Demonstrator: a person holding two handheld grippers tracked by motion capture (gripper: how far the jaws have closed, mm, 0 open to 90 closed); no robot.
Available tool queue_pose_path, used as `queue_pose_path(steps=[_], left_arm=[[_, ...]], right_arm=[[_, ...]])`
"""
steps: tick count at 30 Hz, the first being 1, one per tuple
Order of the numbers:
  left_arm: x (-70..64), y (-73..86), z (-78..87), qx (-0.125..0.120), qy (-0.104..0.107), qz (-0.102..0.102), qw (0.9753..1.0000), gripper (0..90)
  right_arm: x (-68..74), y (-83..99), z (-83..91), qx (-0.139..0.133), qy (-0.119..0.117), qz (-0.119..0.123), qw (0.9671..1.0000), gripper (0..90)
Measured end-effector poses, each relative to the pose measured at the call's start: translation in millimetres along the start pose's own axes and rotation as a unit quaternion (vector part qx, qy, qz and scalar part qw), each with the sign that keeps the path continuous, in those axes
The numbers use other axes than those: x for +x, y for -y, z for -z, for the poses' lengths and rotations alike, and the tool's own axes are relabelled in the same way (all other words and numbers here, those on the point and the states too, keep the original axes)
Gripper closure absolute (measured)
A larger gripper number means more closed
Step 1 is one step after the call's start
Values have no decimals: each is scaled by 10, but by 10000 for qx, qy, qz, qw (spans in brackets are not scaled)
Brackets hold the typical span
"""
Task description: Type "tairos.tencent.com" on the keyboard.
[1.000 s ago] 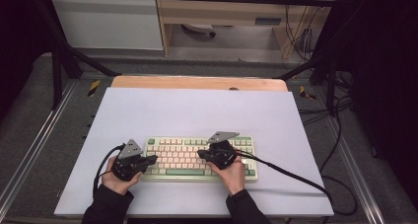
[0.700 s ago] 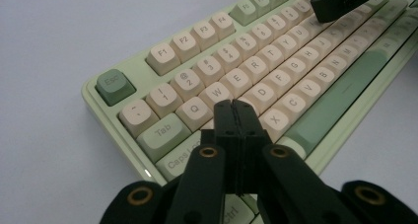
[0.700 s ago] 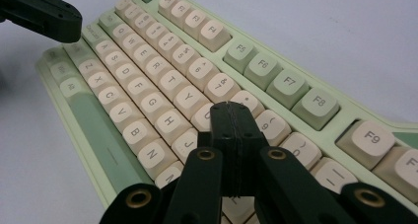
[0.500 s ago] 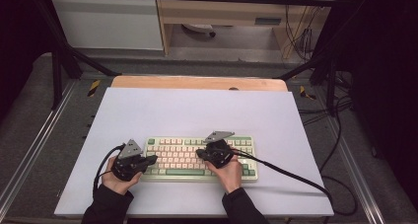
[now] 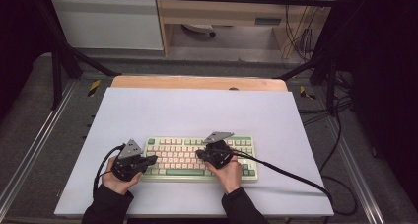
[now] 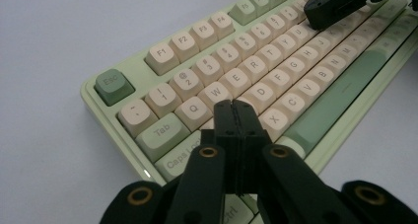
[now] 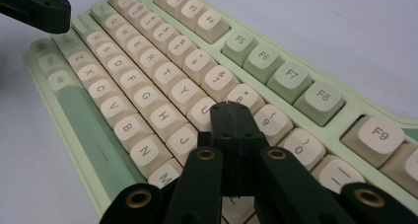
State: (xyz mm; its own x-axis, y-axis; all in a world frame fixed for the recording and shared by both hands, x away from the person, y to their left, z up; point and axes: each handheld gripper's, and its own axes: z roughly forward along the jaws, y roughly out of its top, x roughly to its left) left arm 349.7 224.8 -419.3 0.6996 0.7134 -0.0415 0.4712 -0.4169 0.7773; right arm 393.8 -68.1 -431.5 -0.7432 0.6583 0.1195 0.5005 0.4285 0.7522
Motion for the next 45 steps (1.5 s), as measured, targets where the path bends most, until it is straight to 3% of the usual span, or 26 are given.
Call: queue_pose_path(steps=[19, 45], left_arm=[[-5, -11, 22, -32, -2, -4, 10000, 900], [-97, -158, -43, -56, -18, -60, 10000, 900]], right_arm=[[75, -17, 267, 33, -180, 184, 9997, 900], [-107, 298, 625, 23, -294, 21, 9996, 900]])
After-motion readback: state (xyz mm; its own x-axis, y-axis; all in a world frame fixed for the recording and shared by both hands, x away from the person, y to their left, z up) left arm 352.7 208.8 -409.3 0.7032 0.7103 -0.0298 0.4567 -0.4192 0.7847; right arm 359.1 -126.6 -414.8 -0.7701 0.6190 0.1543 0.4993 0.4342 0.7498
